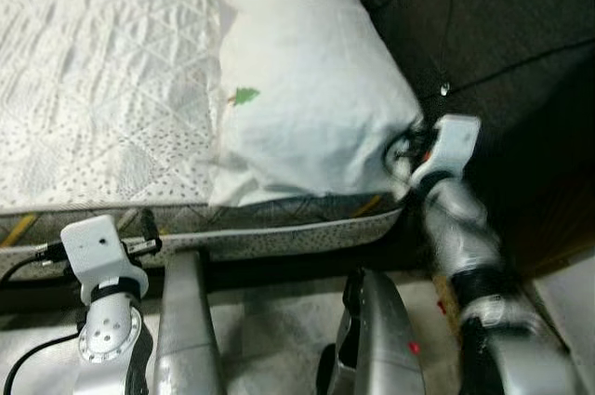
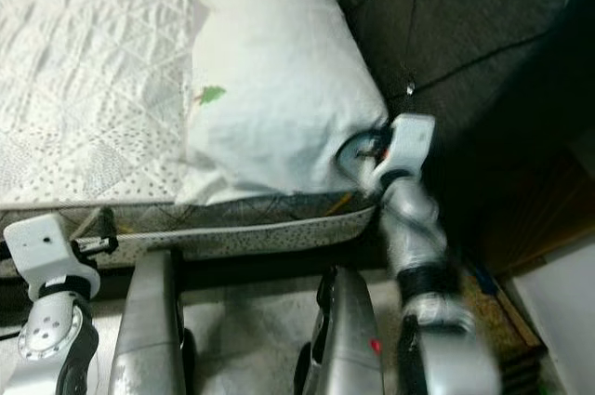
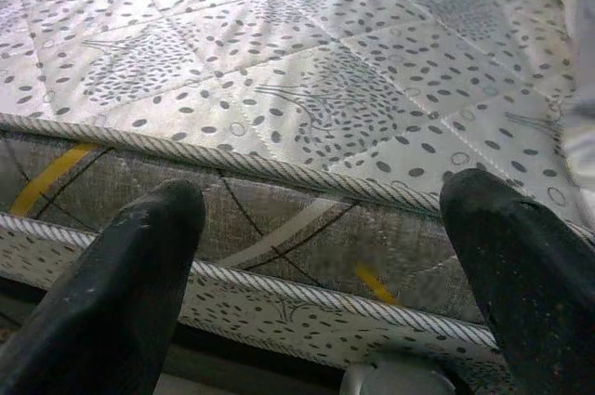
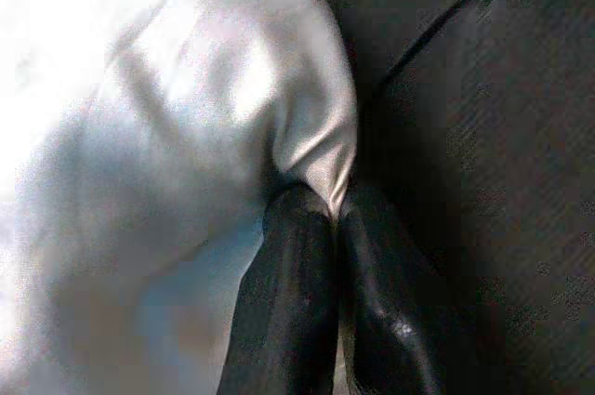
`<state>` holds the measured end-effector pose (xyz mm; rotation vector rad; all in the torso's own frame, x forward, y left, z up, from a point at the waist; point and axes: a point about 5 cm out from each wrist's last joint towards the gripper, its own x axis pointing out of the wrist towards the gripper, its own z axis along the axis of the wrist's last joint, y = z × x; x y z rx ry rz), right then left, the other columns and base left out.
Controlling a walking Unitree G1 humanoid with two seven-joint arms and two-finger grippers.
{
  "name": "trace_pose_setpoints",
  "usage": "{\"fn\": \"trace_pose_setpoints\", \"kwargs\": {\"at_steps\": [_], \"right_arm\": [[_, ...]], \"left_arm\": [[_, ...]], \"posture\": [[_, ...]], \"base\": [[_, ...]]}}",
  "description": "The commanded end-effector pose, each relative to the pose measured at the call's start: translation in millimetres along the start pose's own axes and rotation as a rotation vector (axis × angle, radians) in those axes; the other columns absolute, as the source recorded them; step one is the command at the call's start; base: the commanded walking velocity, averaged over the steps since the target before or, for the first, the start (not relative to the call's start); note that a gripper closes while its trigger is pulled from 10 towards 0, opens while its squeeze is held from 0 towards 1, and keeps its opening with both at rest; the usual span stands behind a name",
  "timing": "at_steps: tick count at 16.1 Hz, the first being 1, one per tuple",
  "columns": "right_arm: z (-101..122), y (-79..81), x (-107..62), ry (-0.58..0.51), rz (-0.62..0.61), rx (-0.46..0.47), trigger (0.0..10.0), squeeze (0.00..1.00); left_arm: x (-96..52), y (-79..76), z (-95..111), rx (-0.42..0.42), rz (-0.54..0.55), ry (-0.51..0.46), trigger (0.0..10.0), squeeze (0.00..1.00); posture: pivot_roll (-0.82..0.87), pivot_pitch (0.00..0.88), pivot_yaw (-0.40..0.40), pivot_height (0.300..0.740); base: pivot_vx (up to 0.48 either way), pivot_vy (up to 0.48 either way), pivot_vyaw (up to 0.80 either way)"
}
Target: Clean up the room
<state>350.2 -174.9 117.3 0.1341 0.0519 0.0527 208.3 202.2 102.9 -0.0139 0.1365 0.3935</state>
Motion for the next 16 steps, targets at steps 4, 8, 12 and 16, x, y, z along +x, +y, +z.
{"fn": "trace_pose_setpoints", "kwargs": {"at_steps": [4,8,12,16], "right_arm": [[-12.4,33.9,-13.8,0.031,0.131,0.079,0.0,0.00],[14.1,5.8,-0.2,-0.007,0.054,0.019,0.0,0.00],[60.7,-43.6,17.5,-0.100,-0.139,-0.045,0.0,0.00],[74.0,-87.3,10.1,-0.108,-0.291,-0.112,0.0,0.00]], "left_arm": [[0.8,-2.4,-3.0,0.011,-0.007,0.011,10.0,0.00],[2.1,-3.6,-2.6,0.007,-0.004,0.007,10.0,0.00],[3.1,-4.0,-2.2,0.003,-0.002,0.004,10.0,0.00],[2.6,-3.4,-2.7,0.001,0.001,0.006,10.0,0.00]], "posture": [[0.16,0.096,-0.088,0.497],[0.16,0.092,-0.091,0.497],[0.16,0.088,-0.091,0.497],[0.15,0.092,-0.090,0.497]], "base": [[0.000,0.000,0.00],[0.000,0.000,0.00],[0.000,0.000,0.00],[0.000,0.000,0.00]]}}
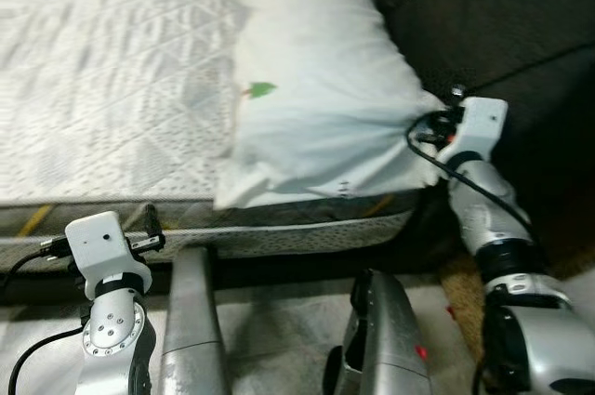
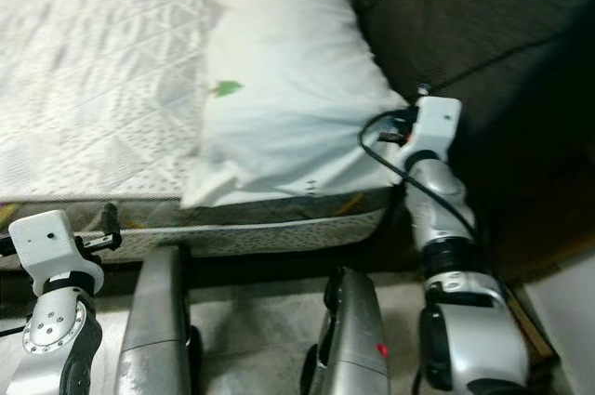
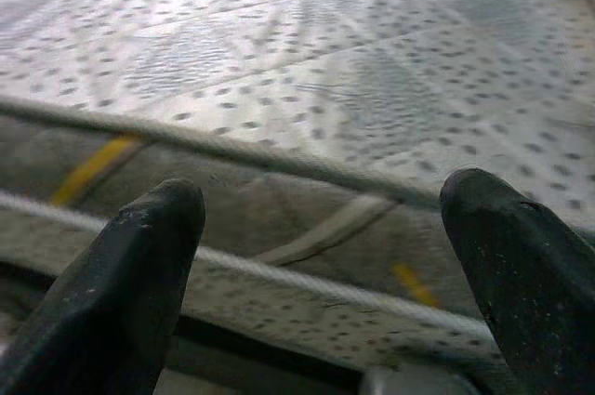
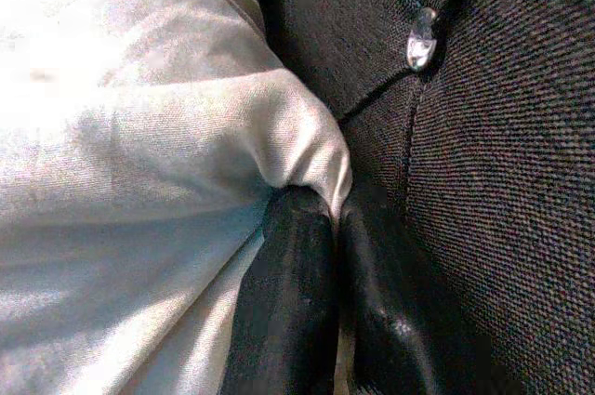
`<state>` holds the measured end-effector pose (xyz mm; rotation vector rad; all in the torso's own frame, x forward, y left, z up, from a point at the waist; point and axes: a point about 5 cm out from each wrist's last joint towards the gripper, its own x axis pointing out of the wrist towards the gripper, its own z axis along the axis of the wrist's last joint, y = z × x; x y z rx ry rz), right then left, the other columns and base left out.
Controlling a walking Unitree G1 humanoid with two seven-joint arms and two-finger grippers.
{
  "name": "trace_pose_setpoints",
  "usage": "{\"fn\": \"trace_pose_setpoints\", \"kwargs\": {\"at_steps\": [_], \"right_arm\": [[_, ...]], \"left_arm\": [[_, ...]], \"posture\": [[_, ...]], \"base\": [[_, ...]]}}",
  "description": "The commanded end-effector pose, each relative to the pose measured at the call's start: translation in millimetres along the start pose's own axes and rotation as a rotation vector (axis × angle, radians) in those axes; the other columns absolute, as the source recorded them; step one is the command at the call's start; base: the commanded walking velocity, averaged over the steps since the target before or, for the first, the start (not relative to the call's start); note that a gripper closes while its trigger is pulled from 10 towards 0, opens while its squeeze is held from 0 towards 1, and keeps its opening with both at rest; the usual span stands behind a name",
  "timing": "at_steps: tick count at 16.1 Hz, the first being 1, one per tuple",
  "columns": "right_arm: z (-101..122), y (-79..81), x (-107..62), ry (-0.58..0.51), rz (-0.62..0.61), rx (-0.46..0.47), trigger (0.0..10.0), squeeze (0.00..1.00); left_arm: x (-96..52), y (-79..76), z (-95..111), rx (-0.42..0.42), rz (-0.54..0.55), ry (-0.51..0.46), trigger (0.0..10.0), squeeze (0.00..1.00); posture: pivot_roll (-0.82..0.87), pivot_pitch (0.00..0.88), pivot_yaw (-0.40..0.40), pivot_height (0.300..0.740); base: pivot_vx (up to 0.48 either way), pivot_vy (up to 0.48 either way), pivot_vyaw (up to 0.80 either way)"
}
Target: Clean up the room
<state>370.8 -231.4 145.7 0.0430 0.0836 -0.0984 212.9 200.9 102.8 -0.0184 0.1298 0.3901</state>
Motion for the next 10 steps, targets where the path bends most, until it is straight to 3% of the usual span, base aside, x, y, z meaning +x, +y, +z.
{"fn": "trace_pose_setpoints", "kwargs": {"at_steps": [1,4,6,8,10], "right_arm": [[31.9,-41.6,-2.5,-0.123,-0.160,-0.017,0.0,0.00],[4.7,-39.7,-20.2,-0.115,-0.253,0.003,0.0,0.00],[-28.7,-19.0,-49.7,-0.085,-0.389,0.075,0.0,0.00],[-33.9,2.9,-55.9,-0.087,-0.326,0.072,0.0,0.00],[-26.3,-1.3,-52.0,-0.102,-0.274,0.025,0.0,0.00]], "left_arm": [[-1.0,-0.5,-3.3,0.007,0.003,0.011,10.0,0.00],[-1.1,-1.5,-3.3,0.010,-0.005,0.012,10.0,0.00],[-0.3,-3.0,-3.9,0.013,-0.021,0.020,10.0,0.00],[1.6,-9.2,-3.2,0.015,-0.052,0.019,10.0,0.00],[5.0,-10.4,-3.1,0.010,-0.054,0.017,10.0,0.00]], "posture": [[0.15,0.093,-0.089,0.497],[0.15,0.100,-0.084,0.497],[0.14,0.114,-0.070,0.497],[0.12,0.114,-0.056,0.497],[0.10,0.110,-0.064,0.497]], "base": [[0.000,0.000,0.00],[0.000,0.000,0.00],[0.000,0.000,0.00],[0.000,0.000,0.00],[0.000,0.000,0.00]]}}
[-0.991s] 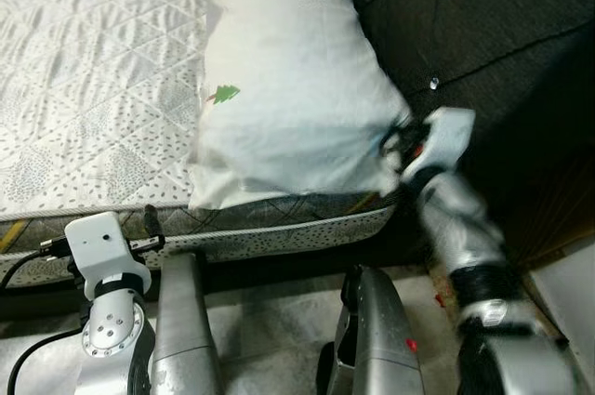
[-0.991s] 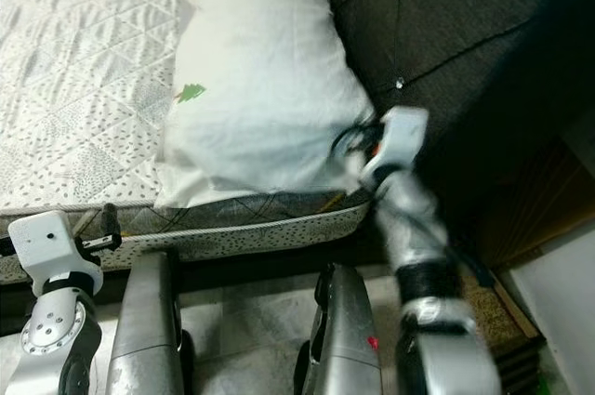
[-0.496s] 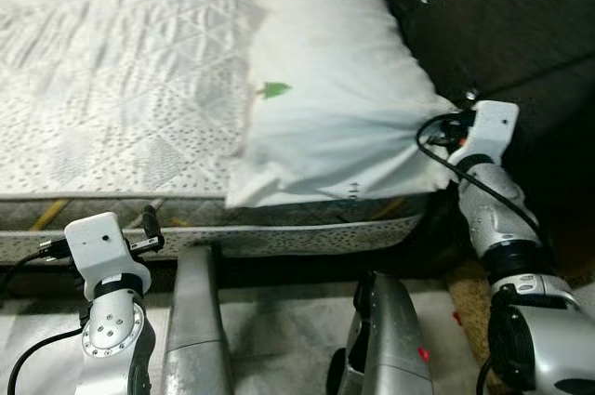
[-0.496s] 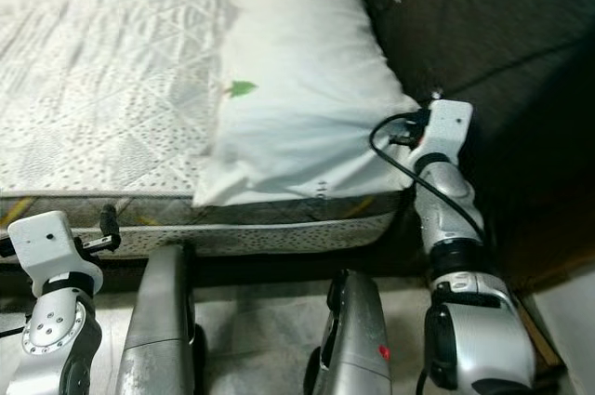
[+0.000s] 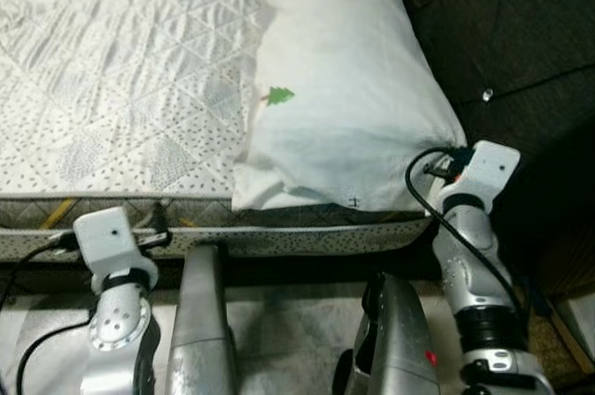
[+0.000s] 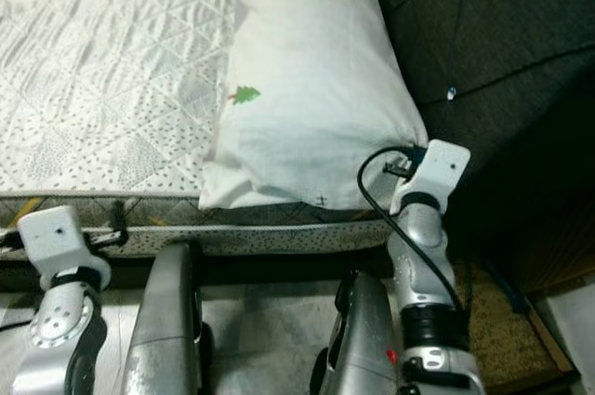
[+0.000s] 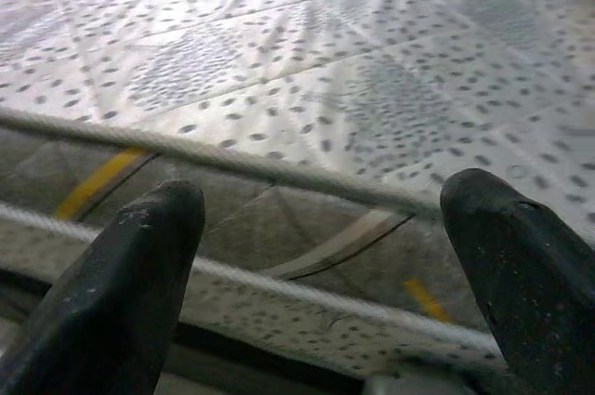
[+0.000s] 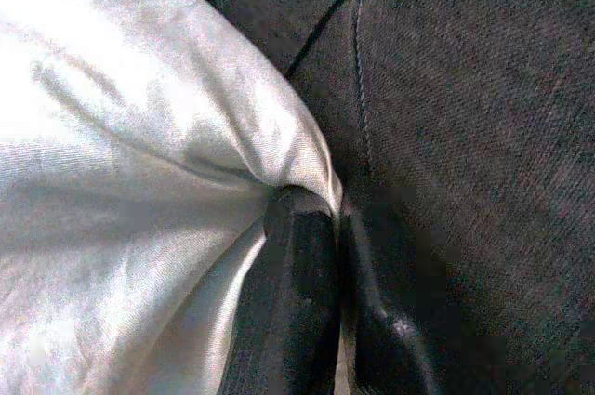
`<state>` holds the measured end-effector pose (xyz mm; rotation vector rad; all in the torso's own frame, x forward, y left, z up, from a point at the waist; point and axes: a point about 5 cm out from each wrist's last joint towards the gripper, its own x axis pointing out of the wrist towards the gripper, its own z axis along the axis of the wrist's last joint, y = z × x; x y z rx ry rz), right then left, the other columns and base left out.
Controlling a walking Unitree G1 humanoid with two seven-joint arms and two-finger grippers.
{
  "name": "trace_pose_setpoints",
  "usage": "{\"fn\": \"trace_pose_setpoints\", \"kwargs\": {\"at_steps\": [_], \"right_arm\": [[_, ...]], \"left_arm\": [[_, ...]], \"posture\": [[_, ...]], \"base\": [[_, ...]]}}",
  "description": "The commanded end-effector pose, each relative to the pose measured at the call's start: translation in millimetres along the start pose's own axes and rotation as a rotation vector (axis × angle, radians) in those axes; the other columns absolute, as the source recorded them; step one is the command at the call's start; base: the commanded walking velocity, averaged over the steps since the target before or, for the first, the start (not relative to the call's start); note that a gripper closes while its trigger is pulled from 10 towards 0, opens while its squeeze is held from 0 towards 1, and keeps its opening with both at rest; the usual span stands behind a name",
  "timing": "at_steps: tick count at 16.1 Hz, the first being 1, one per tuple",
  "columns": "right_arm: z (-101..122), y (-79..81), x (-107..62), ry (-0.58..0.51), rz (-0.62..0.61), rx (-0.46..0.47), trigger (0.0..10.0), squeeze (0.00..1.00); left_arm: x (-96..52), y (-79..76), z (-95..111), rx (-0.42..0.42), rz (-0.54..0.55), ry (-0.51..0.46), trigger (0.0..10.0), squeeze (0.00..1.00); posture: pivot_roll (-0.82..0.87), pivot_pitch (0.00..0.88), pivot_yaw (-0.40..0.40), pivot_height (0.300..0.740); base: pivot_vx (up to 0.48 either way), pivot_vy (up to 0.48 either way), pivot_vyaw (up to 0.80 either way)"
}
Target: Clean up the room
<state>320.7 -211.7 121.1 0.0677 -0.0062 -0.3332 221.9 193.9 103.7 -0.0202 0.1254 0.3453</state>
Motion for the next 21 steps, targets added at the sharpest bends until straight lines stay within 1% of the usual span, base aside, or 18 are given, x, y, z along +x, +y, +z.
{"fn": "trace_pose_setpoints", "kwargs": {"at_steps": [1,3,4,5,7,9,11,12,13,14,15,16,18,20,21], "right_arm": [[5.0,-15.3,0.4,-0.011,-0.040,-0.021,0.0,0.00],[8.1,-12.1,2.2,-0.014,0.014,-0.037,0.0,0.00],[16.8,-10.9,10.4,-0.039,0.050,-0.075,0.0,0.00],[28.6,-17.7,24.5,-0.058,0.038,-0.094,0.0,0.00],[44.8,-29.0,40.1,-0.085,0.012,-0.120,0.0,0.00],[57.2,-38.0,50.8,-0.098,-0.005,-0.129,0.0,0.00],[55.4,-36.0,50.8,-0.092,0.015,-0.127,0.0,0.00],[46.0,-28.0,46.1,-0.068,0.066,-0.123,3.7,0.00],[40.0,-24.0,43.2,-0.053,0.087,-0.115,10.0,0.23],[37.8,-22.6,42.1,-0.048,0.093,-0.110,10.0,0.23],[32.0,-18.8,38.8,-0.034,0.110,-0.094,10.0,1.00],[25.2,-13.9,34.5,-0.019,0.135,-0.089,10.0,1.00],[18.3,-9.5,31.8,0.005,0.162,-0.077,10.0,1.00],[12.8,-9.5,29.3,0.023,0.164,-0.068,10.0,1.00],[3.2,-9.0,20.8,0.044,0.167,-0.060,10.0,1.00]], "left_arm": [[0.0,-0.1,-5.0,0.008,-0.006,0.021,10.0,0.00],[0.1,-0.2,-5.5,0.002,0.005,0.020,10.0,0.00],[-1.0,-1.4,-6.1,-0.004,0.012,0.021,10.0,0.00],[-2.4,-0.9,-6.8,-0.011,0.023,0.022,10.0,0.00],[-3.5,1.9,-7.3,-0.017,0.039,0.023,10.0,0.00],[-3.9,3.8,-7.6,-0.015,0.045,0.022,10.0,0.00],[-4.0,3.6,-7.6,-0.013,0.045,0.021,10.0,0.00],[-4.0,3.3,-7.6,-0.011,0.043,0.020,10.0,0.00],[-3.8,3.3,-7.5,-0.010,0.042,0.019,10.0,0.00],[-3.7,3.2,-7.4,-0.010,0.041,0.019,10.0,0.00],[-3.5,3.5,-7.5,-0.009,0.040,0.019,10.0,0.00],[-3.0,3.6,-7.6,-0.007,0.038,0.018,10.0,0.00],[-2.6,3.7,-7.6,-0.007,0.037,0.017,10.0,0.00],[-3.1,3.8,-7.8,-0.008,0.038,0.018,10.0,0.00],[-4.3,4.6,-7.9,-0.022,0.050,0.019,10.0,0.00]], "posture": [[0.10,0.110,-0.064,0.497],[0.10,0.109,-0.078,0.497],[0.10,0.108,-0.082,0.497],[0.11,0.107,-0.094,0.497],[0.12,0.107,-0.102,0.497],[0.12,0.107,-0.106,0.497],[0.12,0.106,-0.106,0.497],[0.12,0.106,-0.105,0.497],[0.12,0.106,-0.105,0.497],[0.12,0.106,-0.105,0.497],[0.12,0.102,-0.099,0.497],[0.12,0.099,-0.102,0.497],[0.12,0.099,-0.104,0.497],[0.12,0.100,-0.109,0.497],[0.12,0.105,-0.107,0.497]], "base": [[0.000,0.000,0.00],[0.000,0.000,0.00],[0.000,0.000,0.00],[0.000,0.000,0.00],[0.000,0.000,0.00],[0.000,0.000,0.00],[0.000,0.000,0.00],[0.000,0.000,0.00],[0.000,0.000,0.00],[0.000,0.000,0.00],[0.000,0.000,0.00],[0.000,0.000,0.00],[0.000,0.000,0.00],[0.000,0.000,0.00],[0.000,0.000,0.00]]}}
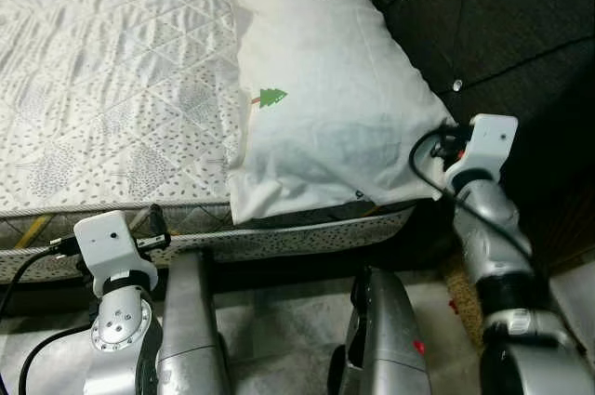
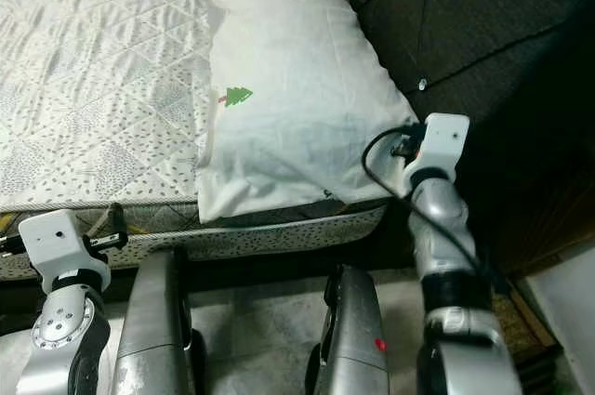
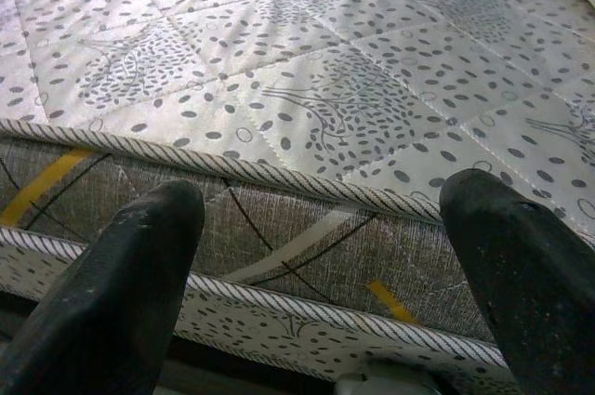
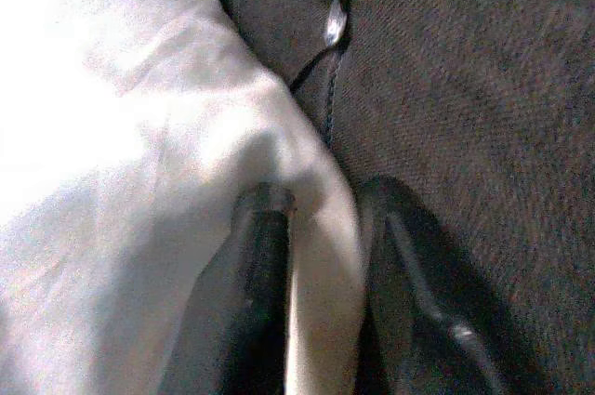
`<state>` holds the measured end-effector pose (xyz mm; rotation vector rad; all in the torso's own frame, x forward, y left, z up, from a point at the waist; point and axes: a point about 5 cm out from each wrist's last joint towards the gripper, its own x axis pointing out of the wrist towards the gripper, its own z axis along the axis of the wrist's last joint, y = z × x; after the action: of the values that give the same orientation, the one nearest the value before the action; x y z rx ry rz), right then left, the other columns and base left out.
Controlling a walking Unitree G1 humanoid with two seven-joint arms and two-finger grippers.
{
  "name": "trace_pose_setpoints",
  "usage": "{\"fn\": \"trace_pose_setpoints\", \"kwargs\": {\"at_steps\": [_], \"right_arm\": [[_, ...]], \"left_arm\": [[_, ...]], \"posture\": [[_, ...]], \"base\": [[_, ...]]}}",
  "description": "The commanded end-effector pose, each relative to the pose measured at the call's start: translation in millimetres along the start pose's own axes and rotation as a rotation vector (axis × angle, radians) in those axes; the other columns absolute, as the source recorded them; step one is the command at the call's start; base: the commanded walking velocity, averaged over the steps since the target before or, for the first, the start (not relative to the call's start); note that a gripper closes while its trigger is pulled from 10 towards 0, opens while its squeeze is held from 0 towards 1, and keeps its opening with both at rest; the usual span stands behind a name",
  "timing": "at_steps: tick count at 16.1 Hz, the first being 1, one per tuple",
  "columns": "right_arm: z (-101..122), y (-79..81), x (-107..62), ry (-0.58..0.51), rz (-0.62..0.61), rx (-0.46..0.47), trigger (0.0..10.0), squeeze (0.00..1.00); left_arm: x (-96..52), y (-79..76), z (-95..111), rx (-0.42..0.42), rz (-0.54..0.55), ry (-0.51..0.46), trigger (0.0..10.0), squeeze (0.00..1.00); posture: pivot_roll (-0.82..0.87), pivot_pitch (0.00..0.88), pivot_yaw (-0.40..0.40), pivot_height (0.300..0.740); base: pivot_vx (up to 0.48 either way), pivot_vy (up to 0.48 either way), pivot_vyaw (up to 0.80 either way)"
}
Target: Clean up the room
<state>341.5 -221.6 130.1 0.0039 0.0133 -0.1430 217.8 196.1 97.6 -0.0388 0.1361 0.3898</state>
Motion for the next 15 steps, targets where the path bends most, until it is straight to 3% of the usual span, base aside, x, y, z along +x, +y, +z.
{"fn": "trace_pose_setpoints", "kwargs": {"at_steps": [1,5,6,10,12,13,15], "right_arm": [[-13.0,-3.4,-8.9,0.044,-0.013,0.019,10.0,1.00],[-29.5,9.9,-28.2,0.069,0.038,0.035,10.0,1.00],[-34.7,20.7,-37.1,0.073,0.083,0.048,10.0,1.00],[-29.6,49.3,-54.5,0.012,0.243,0.052,10.0,1.00],[-27.6,53.2,-55.1,0.008,0.270,0.061,10.0,1.00],[-18.4,57.8,-54.7,-0.026,0.300,0.072,10.0,0.00],[-13.5,58.2,-54.3,-0.045,0.301,0.083,10.0,0.00]], "left_arm": [[-2.5,1.7,-1.1,-0.015,0.012,0.002,10.0,0.00],[-3.4,3.5,0.9,-0.036,0.015,-0.012,10.0,0.00],[-3.3,2.3,4.6,-0.038,0.000,-0.040,10.0,0.00],[-3.4,1.2,4.4,-0.034,-0.015,-0.038,10.0,0.00],[-2.9,0.6,4.7,-0.034,-0.018,-0.039,10.0,0.00],[-2.2,-1.9,4.6,-0.035,-0.026,-0.041,10.0,0.00],[-1.9,-2.6,4.8,-0.036,-0.030,-0.042,10.0,0.00]], "posture": [[0.12,0.105,-0.107,0.497],[0.11,0.109,-0.097,0.497],[0.10,0.109,-0.093,0.497],[0.11,0.108,-0.086,0.497],[0.11,0.106,-0.083,0.497],[0.11,0.104,-0.080,0.497],[0.11,0.103,-0.079,0.506]], "base": [[0.000,0.000,0.00],[0.000,0.000,0.00],[0.000,0.000,0.00],[0.000,0.000,0.00],[0.000,0.000,0.00],[0.000,0.000,0.00],[0.000,0.000,0.00]]}}
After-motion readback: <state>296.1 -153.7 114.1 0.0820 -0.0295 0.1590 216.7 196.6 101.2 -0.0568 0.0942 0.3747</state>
